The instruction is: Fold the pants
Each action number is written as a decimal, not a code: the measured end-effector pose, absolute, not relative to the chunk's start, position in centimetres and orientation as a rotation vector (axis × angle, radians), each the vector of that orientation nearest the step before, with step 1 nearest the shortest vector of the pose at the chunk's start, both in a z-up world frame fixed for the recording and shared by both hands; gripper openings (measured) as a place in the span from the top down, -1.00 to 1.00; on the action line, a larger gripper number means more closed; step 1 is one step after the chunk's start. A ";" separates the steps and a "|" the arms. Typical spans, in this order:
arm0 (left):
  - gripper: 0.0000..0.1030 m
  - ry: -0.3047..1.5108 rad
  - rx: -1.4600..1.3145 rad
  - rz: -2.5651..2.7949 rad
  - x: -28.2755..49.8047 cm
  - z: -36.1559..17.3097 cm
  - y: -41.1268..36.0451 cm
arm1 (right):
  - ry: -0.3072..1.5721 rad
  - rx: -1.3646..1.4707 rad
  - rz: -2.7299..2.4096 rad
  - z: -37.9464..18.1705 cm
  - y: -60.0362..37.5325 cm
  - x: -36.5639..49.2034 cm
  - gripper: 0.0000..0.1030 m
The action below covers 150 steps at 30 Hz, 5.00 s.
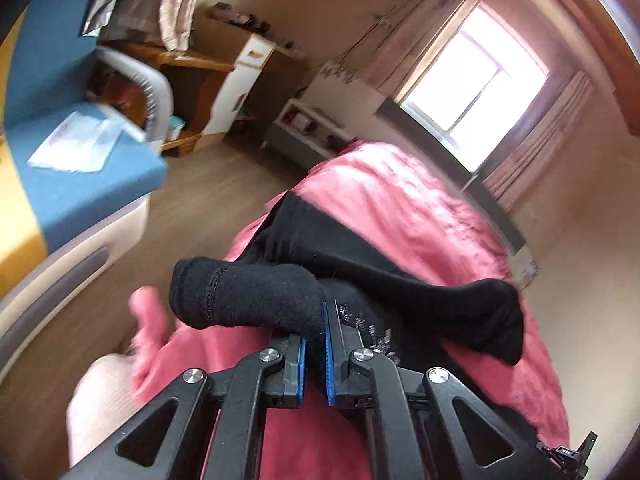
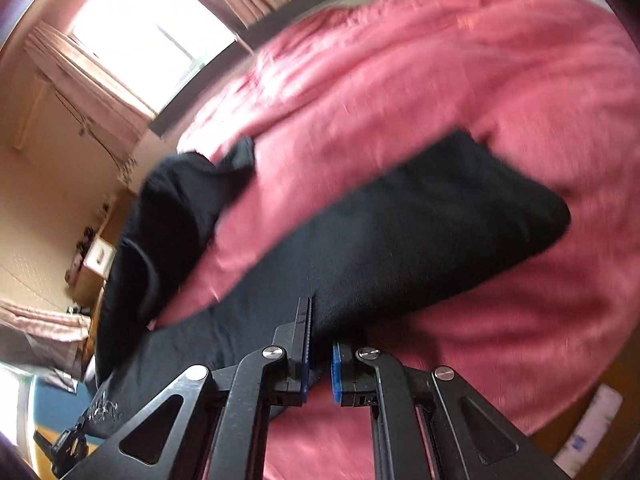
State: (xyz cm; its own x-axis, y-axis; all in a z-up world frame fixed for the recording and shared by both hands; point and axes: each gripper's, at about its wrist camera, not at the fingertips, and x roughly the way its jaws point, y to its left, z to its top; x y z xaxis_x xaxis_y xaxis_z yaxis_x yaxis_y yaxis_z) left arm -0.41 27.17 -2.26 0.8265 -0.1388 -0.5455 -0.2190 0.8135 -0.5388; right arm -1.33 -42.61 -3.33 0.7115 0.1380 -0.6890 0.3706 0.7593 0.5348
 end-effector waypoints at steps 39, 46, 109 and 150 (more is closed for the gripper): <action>0.35 0.774 -0.542 -0.113 7.5 -2.1 19.2 | 0.690 0.418 -0.305 -0.6 -40.7 1.0 0.08; 0.26 0.929 -0.727 -0.002 11.1 -7.1 19.1 | 0.804 0.352 -0.124 -4.4 -33.9 2.8 0.08; 0.07 0.578 -0.591 0.017 16.6 -11.6 18.4 | 0.873 0.103 -0.127 1.0 -35.7 30.6 -0.03; -0.08 0.723 -0.586 0.016 19.7 -9.4 18.0 | 0.686 0.695 -0.582 -2.3 -51.1 10.6 0.11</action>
